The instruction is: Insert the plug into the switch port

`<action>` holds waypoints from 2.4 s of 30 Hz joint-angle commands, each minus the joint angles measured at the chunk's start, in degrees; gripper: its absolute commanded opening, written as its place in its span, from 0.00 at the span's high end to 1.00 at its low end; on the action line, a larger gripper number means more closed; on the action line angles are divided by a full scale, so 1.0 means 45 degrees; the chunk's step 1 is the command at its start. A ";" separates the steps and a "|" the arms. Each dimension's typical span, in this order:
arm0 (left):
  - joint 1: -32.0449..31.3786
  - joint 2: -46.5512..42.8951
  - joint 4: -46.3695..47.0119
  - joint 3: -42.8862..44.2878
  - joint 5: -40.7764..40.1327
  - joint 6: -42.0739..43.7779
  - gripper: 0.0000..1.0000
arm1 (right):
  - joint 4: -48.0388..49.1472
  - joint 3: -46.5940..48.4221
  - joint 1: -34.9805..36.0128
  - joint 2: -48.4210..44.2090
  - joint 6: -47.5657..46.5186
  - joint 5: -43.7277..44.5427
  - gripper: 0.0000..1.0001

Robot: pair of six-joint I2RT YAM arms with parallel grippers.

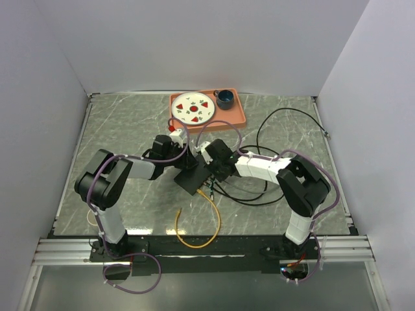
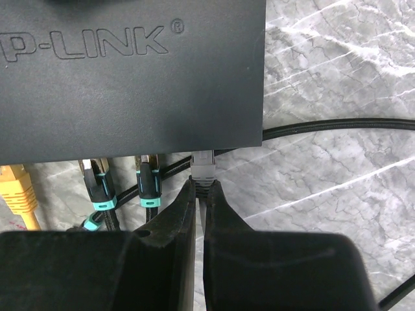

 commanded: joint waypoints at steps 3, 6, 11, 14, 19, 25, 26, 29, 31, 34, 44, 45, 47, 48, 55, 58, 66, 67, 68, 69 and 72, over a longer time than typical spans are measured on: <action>-0.1898 -0.0451 -0.1283 -0.0472 0.3664 -0.0710 0.63 | 0.5305 0.1842 0.0058 0.0205 -0.0147 -0.0899 1.00; -0.1879 -0.0685 -0.1535 -0.0511 0.2982 -0.0730 0.61 | 0.5286 0.1706 0.0078 0.0224 -0.0206 -0.0938 1.00; -0.1645 -0.1057 -0.1849 -0.0648 0.1714 -0.0925 0.48 | 0.4974 0.1666 0.0078 0.0439 -0.0440 -0.1055 1.00; -0.1236 -0.1213 -0.2083 -0.0746 0.1145 -0.1100 0.36 | 0.4759 0.1666 0.0058 0.0518 -0.0499 -0.1016 0.97; -0.0083 -0.1623 -0.2218 -0.1059 0.0403 -0.1375 0.27 | 0.4719 0.1237 0.0058 0.0381 -0.0538 -0.0938 0.94; 0.0172 -0.1936 -0.3703 -0.0317 -0.1235 -0.0770 0.21 | 0.4388 0.1002 0.0078 0.0361 -0.0616 -0.0743 0.75; 0.0191 -0.1994 -0.3995 -0.0239 -0.1413 -0.0730 0.20 | 0.4348 0.0964 0.0097 0.0342 -0.0636 -0.0684 0.71; 0.0211 -0.2228 -0.4309 -0.0102 -0.2115 -0.0710 0.17 | 0.4173 0.0885 0.0097 0.0244 -0.0733 -0.0431 0.63; 0.0250 -0.2385 -0.4407 -0.0063 -0.2429 -0.0730 0.13 | 0.3997 0.0904 0.0078 0.0166 -0.0792 -0.0082 0.58; 0.0309 -0.2463 -0.4661 0.0035 -0.2761 -0.0652 0.11 | 0.3801 0.0924 0.0078 0.0069 -0.0851 0.0312 0.50; 0.0445 -0.5836 -0.5052 -0.0277 -0.4246 -0.0185 0.01 | 0.3841 0.0397 0.0078 -0.1453 -0.0169 0.1151 0.19; 0.0445 -0.6152 -0.5130 -0.0258 -0.4305 -0.0125 0.01 | 0.3801 0.0339 0.0097 -0.1784 -0.0032 0.1191 0.18; 0.0426 -0.7028 -0.5403 -0.0083 -0.4325 0.0070 0.03 | 0.3530 0.0280 0.0078 -0.2137 0.0086 0.1327 0.12; 0.0445 -0.7285 -0.5481 -0.0024 -0.4306 0.0148 0.03 | 0.3470 0.0183 0.0078 -0.2545 0.0241 0.1386 0.11; 0.0445 -0.9394 -0.5893 0.0328 -0.4034 0.0403 0.03 | 0.2475 -0.0033 0.0097 -0.4344 0.0594 0.1796 0.01; 0.0445 -1.0274 -0.5756 0.0250 -0.3954 0.0228 0.03 | 0.2278 -0.0325 0.0097 -0.5320 0.0711 0.1972 0.01; 0.0426 -1.1369 -0.5580 -0.0120 -0.4422 0.0130 0.03 | 0.2746 -0.2121 0.0078 -0.8582 0.0868 0.2421 0.01; 0.0445 -1.1447 -0.5483 -0.0179 -0.4539 -0.0006 0.03 | 0.2746 -0.2239 0.0078 -0.8758 0.0849 0.2499 0.01; 0.0426 -1.1486 -0.5443 -0.0199 -0.4578 -0.0104 0.03 | 0.2727 -0.2395 0.0078 -0.9011 0.0868 0.2577 0.01; 0.0426 -1.1487 -0.5462 -0.0218 -0.4714 -0.0260 0.03 | 0.2649 -0.2454 0.0097 -0.9130 0.0868 0.2636 0.01; 0.0426 -1.1331 -0.5560 -0.0180 -0.4795 -0.0379 0.03 | 0.2551 -0.2572 0.0078 -0.9365 0.0965 0.2636 0.01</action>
